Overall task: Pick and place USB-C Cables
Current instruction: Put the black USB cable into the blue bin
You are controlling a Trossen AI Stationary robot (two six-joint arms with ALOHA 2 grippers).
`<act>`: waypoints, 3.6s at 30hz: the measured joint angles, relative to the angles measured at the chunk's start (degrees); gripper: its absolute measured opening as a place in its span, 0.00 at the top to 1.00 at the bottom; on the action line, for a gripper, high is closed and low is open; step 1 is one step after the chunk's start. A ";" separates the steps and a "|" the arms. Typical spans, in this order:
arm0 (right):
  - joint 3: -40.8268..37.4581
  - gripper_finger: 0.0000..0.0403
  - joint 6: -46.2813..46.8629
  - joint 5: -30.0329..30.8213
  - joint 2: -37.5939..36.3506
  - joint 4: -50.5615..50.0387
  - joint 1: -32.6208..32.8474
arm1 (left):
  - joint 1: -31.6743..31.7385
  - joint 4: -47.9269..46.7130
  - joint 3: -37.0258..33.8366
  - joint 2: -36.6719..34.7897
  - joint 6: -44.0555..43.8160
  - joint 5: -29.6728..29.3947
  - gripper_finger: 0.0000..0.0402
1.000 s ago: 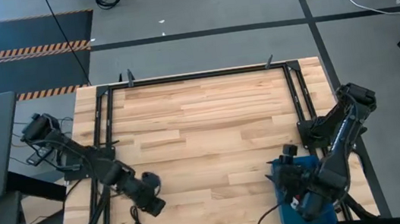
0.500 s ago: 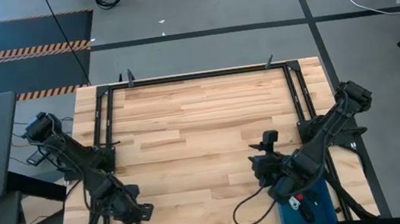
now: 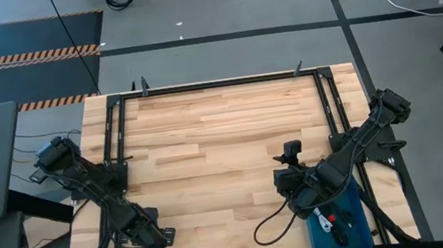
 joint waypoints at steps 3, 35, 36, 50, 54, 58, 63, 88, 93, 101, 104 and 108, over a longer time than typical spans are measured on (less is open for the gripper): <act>0.00 0.49 -0.10 -0.02 0.00 -0.03 0.00 | 0.00 0.96 0.06 2.48 -0.12 1.11 0.57; 0.00 0.49 6.83 -6.52 0.00 0.19 3.69 | 1.31 -0.06 0.38 3.68 15.04 -0.03 0.92; 0.00 0.49 6.82 -6.51 0.00 0.19 3.69 | 1.90 -0.29 0.85 3.43 16.64 -2.22 0.92; -0.02 0.49 -13.08 -8.16 0.00 26.53 3.30 | 8.81 -1.61 14.48 -0.18 60.99 -47.97 0.92; -0.07 0.49 -17.91 -8.11 -0.87 34.10 1.94 | 9.11 -1.61 19.30 -0.19 73.78 -59.57 0.91; -0.07 0.49 -22.58 -7.09 -3.03 42.48 0.54 | 9.16 0.55 22.99 -0.26 85.76 -68.02 0.91; -0.05 0.49 -29.90 -7.24 -3.44 54.36 -0.71 | 9.66 8.01 23.40 -0.28 98.78 -74.80 0.91; -13.57 0.49 -33.71 -8.25 -14.01 62.22 -14.38 | 37.31 37.68 4.68 -9.43 124.43 -32.21 0.92; -18.64 0.49 -32.67 -14.80 -17.23 66.59 -16.96 | 41.37 51.30 0.55 -11.58 125.58 -19.21 0.91; -21.87 0.49 -31.13 -16.50 -17.70 69.77 -18.21 | 41.93 52.33 0.68 -11.43 125.80 -17.72 0.91; -21.88 0.49 -30.76 -17.11 -17.57 70.78 -18.16 | 41.45 53.54 0.70 -11.43 125.84 -17.84 0.91; -21.88 0.49 -30.86 -18.85 -17.42 72.52 -18.16 | 40.38 53.62 0.68 -11.32 125.84 -17.82 0.91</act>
